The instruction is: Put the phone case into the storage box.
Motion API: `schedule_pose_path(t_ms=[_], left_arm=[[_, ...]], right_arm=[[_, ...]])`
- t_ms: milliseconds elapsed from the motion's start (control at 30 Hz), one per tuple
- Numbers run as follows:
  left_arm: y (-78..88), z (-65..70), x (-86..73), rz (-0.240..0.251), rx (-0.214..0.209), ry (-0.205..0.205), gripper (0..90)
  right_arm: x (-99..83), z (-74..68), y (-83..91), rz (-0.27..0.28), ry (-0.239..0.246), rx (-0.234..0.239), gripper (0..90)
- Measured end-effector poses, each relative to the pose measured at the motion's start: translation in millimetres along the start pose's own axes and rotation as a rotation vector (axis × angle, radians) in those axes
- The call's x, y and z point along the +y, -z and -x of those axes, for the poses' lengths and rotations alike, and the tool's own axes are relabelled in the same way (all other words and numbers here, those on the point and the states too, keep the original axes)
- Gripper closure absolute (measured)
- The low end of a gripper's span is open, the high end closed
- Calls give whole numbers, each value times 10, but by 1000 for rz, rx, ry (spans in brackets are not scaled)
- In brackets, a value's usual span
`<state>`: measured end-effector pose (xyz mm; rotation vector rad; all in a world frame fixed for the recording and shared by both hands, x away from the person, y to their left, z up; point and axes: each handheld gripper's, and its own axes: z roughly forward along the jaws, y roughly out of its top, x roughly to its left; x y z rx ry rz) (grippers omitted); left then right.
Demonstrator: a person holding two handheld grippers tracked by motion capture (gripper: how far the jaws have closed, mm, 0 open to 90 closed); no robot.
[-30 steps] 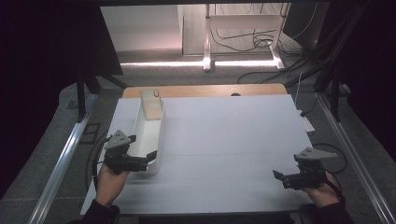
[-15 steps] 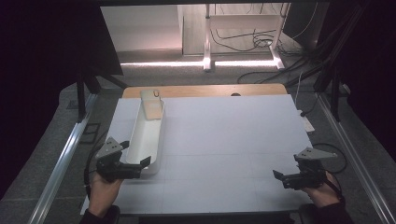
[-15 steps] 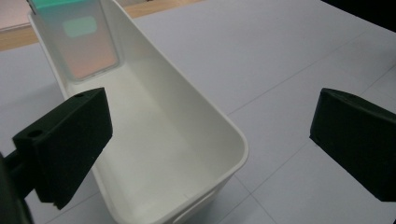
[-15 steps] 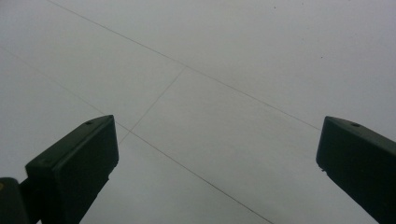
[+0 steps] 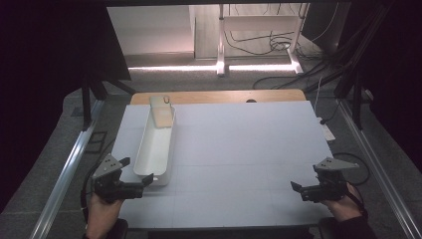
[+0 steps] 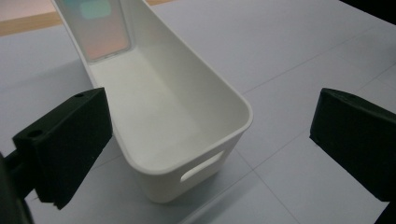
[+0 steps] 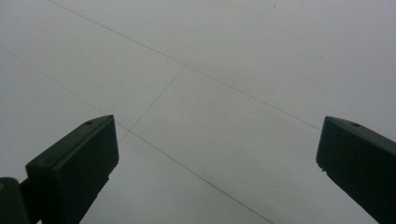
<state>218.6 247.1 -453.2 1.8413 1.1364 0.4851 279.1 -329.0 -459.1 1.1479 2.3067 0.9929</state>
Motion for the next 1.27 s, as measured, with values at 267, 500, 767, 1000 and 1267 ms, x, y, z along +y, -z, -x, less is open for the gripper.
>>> schedule_pose_path(t_ms=[267,500,767,1000,1267], left_arm=[[62,4,-102,-23,23,8,0],[100,-3,-173,-47,51,15,0],[116,20,-225,-77,71,4,0],[116,39,-248,-90,86,-13,0],[96,38,-240,-103,82,-11,0]], right_arm=[[0,0,-1,0,-1,-1,0],[0,2,-3,-2,-3,-2,0],[0,3,-3,-1,-5,-3,0],[1,0,-4,-4,-4,-3,0],[0,1,-12,-10,1,1,0]])
